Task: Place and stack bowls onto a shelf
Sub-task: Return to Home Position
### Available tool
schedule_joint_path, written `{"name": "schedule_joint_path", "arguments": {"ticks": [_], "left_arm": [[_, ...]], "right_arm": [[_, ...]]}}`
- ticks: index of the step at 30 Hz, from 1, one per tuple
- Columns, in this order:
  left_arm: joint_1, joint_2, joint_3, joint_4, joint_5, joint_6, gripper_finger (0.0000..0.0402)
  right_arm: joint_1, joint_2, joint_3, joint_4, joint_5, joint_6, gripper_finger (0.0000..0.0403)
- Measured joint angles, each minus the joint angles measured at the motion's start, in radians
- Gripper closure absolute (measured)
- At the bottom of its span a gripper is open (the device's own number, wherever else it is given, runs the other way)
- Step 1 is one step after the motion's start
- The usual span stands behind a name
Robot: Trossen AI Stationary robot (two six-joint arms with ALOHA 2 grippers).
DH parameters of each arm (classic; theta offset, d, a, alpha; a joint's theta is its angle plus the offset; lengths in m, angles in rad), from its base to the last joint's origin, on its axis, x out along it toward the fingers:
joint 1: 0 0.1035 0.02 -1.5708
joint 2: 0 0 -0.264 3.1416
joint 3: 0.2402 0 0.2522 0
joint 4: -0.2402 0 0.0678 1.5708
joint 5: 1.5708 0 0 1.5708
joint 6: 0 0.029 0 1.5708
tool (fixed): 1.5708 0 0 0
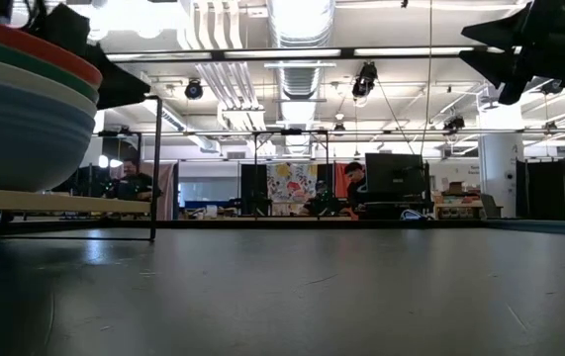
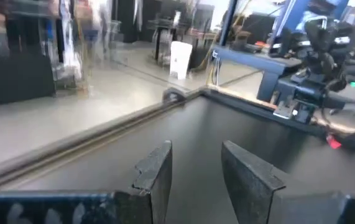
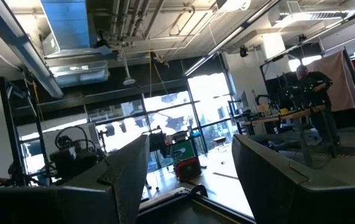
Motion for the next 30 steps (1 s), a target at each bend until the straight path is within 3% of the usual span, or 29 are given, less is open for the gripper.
{"name": "schedule_joint_path", "arguments": {"ticks": [5,12,30], "left_arm": [[-0.001,-0.127,-0.072,0.015,0.021,0.111,0.0280],[-0.001,-0.229,-0.084,-0.016,0.079,0.267,0.0280],[-0.001,-0.461,-0.155,-0.029,0.087,0.380,0.0280]], "right_arm": [[0.000,-0.001,0.000,-0.007,0.000,0.000,0.0183],[0.000,0.000,0.000,-0.014,0.000,0.000,0.0183],[0.000,0.000,0.000,-0.013,0.000,0.000,0.0183]]}}
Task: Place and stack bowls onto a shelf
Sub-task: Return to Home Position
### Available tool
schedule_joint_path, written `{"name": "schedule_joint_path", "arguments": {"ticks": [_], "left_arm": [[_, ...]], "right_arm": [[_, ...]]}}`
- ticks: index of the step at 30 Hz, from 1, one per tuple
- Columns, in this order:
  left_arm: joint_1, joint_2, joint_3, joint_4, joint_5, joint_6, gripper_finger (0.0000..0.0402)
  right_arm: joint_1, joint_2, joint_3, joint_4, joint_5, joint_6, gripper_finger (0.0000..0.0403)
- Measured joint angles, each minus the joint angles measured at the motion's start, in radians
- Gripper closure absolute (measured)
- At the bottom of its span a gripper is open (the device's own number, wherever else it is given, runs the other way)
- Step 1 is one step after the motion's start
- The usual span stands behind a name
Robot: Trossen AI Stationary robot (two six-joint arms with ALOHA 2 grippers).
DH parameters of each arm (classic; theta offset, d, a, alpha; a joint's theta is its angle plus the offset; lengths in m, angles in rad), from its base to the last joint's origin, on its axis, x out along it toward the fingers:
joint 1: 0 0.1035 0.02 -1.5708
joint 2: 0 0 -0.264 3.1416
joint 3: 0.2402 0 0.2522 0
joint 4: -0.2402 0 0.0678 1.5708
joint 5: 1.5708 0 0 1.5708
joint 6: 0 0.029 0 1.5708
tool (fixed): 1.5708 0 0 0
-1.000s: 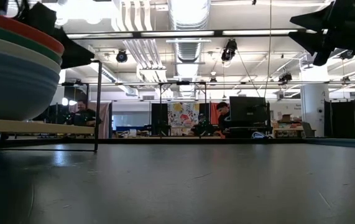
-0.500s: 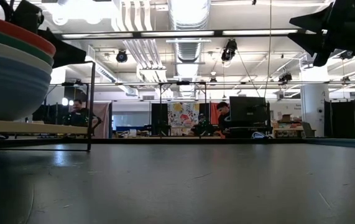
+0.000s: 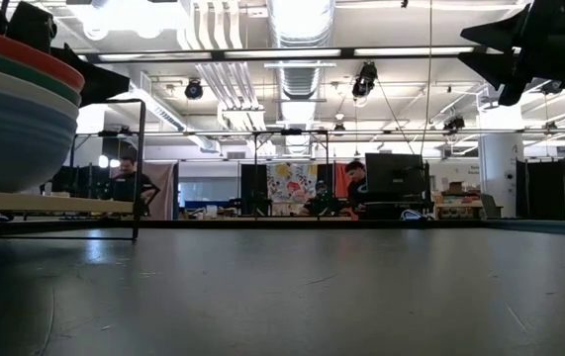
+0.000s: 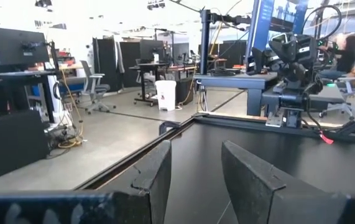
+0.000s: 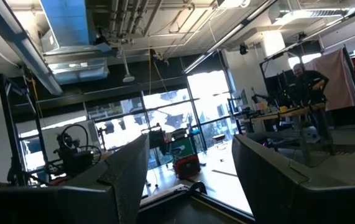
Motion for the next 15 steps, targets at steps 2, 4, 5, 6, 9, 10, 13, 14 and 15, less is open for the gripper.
{"name": "schedule_joint_path", "arguments": {"ticks": [2,4,5,6,9,10,13,14,15], "left_arm": [[0.000,-0.011,0.005,0.000,0.003,0.026,0.0280],[0.000,-0.015,0.019,0.001,0.009,0.048,0.0280],[0.000,-0.015,0.027,0.004,0.011,0.052,0.0280],[0.000,-0.014,0.034,0.009,0.014,0.053,0.0280],[0.000,-0.007,0.053,0.020,0.068,0.059,0.0279],[0.000,-0.004,0.059,0.028,0.082,0.065,0.0279],[0.000,0.008,0.067,0.040,0.091,0.068,0.0279],[0.000,0.017,0.065,0.039,0.088,0.064,0.0279],[0.000,0.028,0.061,0.036,0.085,0.055,0.0279]], "right_arm": [[0.000,0.000,0.000,0.000,0.000,0.000,0.0183],[0.000,0.000,0.000,0.000,0.000,0.000,0.0183],[0.000,0.000,0.000,0.000,0.000,0.000,0.0183],[0.000,0.000,0.000,0.000,0.000,0.000,0.0183],[0.000,0.000,0.000,0.000,0.000,0.000,0.0183],[0.000,0.000,0.000,0.000,0.000,0.000,0.0183],[0.000,0.000,0.000,0.001,0.000,0.000,0.0183],[0.000,0.000,0.000,0.000,0.000,0.000,0.0183],[0.000,0.000,0.000,0.000,0.000,0.000,0.0183]]}}
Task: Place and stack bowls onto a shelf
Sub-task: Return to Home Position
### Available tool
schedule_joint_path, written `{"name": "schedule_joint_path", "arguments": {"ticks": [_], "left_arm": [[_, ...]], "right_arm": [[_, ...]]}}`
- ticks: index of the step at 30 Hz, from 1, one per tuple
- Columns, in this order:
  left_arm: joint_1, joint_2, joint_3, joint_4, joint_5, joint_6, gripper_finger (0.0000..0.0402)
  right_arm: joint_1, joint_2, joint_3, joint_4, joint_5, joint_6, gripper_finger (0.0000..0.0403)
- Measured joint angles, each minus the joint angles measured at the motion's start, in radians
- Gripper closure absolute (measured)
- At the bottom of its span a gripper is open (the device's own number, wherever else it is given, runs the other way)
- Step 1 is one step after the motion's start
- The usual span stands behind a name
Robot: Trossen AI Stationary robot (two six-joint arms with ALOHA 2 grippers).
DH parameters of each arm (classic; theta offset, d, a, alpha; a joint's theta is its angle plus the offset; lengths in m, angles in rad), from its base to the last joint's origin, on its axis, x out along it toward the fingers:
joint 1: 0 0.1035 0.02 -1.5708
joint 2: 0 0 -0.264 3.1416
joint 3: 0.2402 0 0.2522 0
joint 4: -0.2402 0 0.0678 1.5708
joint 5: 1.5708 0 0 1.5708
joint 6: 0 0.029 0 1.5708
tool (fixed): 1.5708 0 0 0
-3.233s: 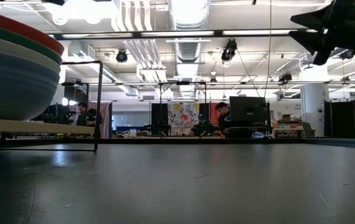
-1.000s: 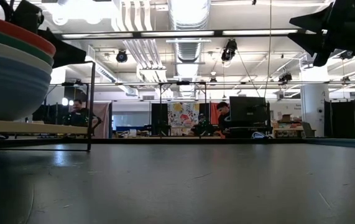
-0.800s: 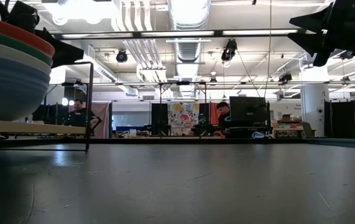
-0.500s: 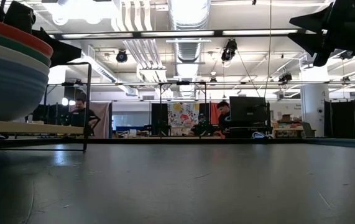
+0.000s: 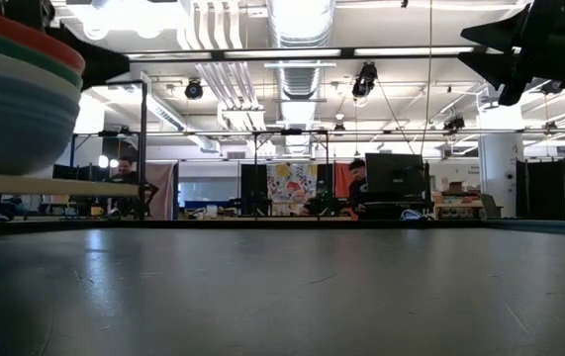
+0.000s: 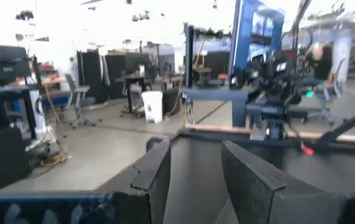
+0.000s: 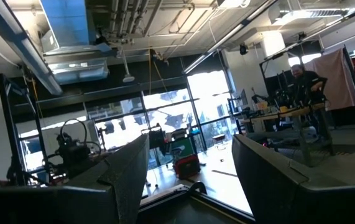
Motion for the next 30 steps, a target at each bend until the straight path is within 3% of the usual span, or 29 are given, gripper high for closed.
{"name": "schedule_joint_path", "arguments": {"ticks": [13,20,30], "left_arm": [[-0.001,0.130,0.001,-0.037,-0.044,-0.237,0.0281],[0.000,0.140,0.015,-0.049,-0.005,-0.292,0.0270],[-0.002,0.091,0.015,-0.027,-0.025,-0.375,0.0263]], "right_arm": [[0.000,0.000,0.000,0.000,0.000,0.000,0.0183],[0.000,0.000,0.000,0.000,0.000,0.000,0.0183],[0.000,0.000,0.000,0.000,0.000,0.000,0.0183]]}}
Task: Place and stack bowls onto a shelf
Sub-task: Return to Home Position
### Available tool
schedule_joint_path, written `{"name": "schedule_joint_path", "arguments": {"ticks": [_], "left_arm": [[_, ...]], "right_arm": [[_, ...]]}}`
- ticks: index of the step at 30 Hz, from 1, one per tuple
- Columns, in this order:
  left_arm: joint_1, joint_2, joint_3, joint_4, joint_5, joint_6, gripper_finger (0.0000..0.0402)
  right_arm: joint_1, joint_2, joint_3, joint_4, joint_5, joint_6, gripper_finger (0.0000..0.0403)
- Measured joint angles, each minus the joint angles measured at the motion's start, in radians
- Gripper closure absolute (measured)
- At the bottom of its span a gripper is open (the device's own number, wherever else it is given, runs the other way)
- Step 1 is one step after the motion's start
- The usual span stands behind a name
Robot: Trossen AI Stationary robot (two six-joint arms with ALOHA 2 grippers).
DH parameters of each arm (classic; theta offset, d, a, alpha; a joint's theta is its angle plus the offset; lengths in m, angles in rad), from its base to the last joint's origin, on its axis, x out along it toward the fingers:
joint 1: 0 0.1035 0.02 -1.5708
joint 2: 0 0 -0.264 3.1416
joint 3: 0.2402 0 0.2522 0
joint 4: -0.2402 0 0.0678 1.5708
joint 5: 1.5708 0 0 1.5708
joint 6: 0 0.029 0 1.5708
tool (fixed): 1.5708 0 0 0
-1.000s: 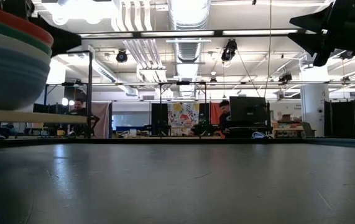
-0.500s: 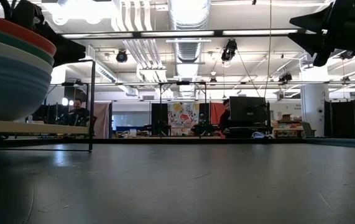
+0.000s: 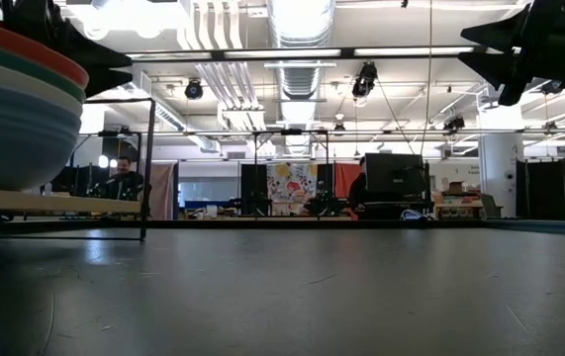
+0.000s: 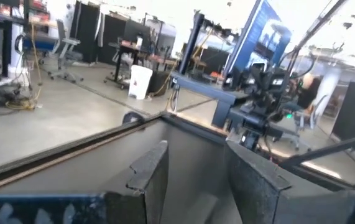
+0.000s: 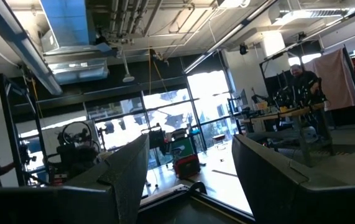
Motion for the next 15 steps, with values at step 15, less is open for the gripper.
{"name": "schedule_joint_path", "arguments": {"ticks": [15], "left_arm": [[0.000,-0.077,0.000,0.004,-0.176,0.087,0.0263]], "right_arm": [[0.000,0.000,0.000,0.000,0.000,0.000,0.0183]]}}
